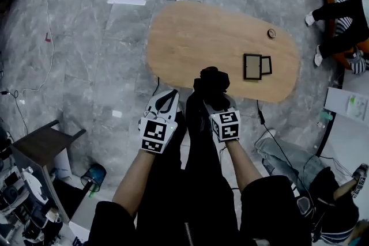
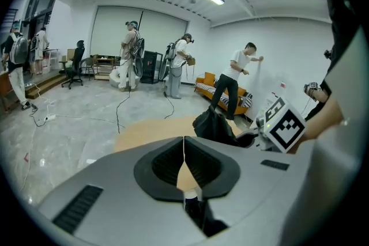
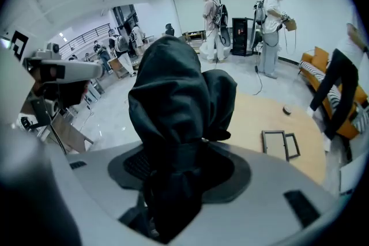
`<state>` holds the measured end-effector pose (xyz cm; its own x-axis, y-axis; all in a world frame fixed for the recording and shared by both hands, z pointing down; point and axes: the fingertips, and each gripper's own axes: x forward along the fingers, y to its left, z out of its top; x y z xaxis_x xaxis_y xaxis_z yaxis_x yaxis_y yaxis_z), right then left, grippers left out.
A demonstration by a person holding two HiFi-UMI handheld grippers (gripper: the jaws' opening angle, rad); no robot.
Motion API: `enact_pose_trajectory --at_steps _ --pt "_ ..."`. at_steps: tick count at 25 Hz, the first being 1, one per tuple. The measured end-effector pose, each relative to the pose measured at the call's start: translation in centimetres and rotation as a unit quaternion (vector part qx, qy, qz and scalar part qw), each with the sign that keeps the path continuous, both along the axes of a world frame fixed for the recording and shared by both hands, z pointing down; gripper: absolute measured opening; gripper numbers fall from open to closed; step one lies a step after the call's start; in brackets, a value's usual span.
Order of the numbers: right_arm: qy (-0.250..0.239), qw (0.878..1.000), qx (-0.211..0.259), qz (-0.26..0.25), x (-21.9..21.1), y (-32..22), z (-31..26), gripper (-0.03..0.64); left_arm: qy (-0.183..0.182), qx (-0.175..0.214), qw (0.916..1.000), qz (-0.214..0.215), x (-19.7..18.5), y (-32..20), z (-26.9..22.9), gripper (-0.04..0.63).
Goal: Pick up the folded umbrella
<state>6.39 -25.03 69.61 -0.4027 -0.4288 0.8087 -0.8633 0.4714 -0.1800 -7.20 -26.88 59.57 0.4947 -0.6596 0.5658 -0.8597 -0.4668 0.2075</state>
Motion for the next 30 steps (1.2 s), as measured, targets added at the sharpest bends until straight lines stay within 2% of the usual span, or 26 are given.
enact_pose_trajectory --at_steps 10,15,24,30 --pt "-0.037 0.994 0.078 0.067 0.6 0.5 -9.1 0.232 0.012 0.025 0.9996 0.010 1.3 0.4 -3.8 0.015" --pt "-0.047 0.990 0.104 0.083 1.6 1.7 -12.3 0.232 0.013 0.033 0.9991 0.024 2.4 1.0 -5.2 0.015" --pt "-0.052 0.980 0.146 0.121 3.4 3.1 -16.3 0.230 0.016 0.060 0.9967 0.051 3.9 1.1 -8.2 0.015" --pt "-0.056 0.978 0.155 0.130 3.8 4.0 -16.8 0.230 0.015 0.071 0.9955 0.061 4.5 0.7 -8.9 0.015"
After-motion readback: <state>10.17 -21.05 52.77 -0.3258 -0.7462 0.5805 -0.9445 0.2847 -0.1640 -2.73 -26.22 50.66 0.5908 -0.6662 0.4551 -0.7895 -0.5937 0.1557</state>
